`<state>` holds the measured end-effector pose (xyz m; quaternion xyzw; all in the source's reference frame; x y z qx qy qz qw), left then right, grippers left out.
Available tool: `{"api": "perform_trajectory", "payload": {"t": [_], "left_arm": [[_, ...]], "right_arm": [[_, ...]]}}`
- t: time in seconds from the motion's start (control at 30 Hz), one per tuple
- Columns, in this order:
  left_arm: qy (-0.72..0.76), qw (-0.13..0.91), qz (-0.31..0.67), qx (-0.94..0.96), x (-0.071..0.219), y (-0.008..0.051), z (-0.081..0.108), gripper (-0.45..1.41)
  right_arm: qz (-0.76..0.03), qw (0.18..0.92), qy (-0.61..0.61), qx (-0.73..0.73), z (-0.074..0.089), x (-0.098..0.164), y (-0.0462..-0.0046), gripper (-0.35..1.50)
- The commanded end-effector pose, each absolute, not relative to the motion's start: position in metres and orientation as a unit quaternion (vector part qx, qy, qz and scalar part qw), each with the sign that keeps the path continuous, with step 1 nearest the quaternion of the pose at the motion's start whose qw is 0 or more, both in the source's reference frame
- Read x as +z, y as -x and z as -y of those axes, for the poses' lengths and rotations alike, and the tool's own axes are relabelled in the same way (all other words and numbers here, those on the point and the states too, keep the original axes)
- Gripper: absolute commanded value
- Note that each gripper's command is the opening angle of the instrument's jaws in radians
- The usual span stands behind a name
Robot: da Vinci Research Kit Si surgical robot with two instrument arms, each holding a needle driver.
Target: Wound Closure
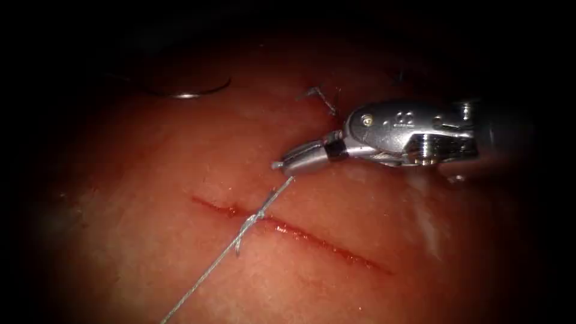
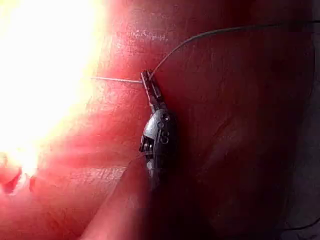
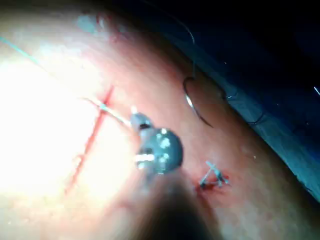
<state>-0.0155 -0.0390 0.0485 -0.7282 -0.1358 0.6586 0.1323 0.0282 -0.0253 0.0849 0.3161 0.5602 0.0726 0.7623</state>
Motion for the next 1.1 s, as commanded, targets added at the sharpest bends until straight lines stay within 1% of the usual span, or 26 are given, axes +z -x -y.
{"api": "perform_trajectory", "payload": {"t": [0.03,0.17,0.43,0.63,1.1], "left_arm": [[0.728,0.134,0.139,0.657,0.0497,0.016,0.0404,-0.45],[0.727,0.137,0.141,0.658,0.0502,0.016,0.0416,-0.45],[0.727,0.14,0.139,0.658,0.0492,0.0151,0.0428,-0.45],[0.728,0.139,0.139,0.657,0.0487,0.0146,0.0435,-0.45],[0.72,0.149,0.127,0.666,0.048,0.0108,0.0447,-0.45]], "right_arm": [[-0.56,0.763,-0.313,0.073,0.0251,0.0854,-0.0289,-0.35],[-0.557,0.768,-0.304,0.085,0.025,0.0857,-0.0288,-0.35],[-0.528,0.801,-0.267,0.091,0.0244,0.0872,-0.028,-0.35],[-0.523,0.807,-0.26,0.09,0.0247,0.0874,-0.028,-0.35],[-0.522,0.809,-0.256,0.091,0.0248,0.0872,-0.0279,-0.35]]}}
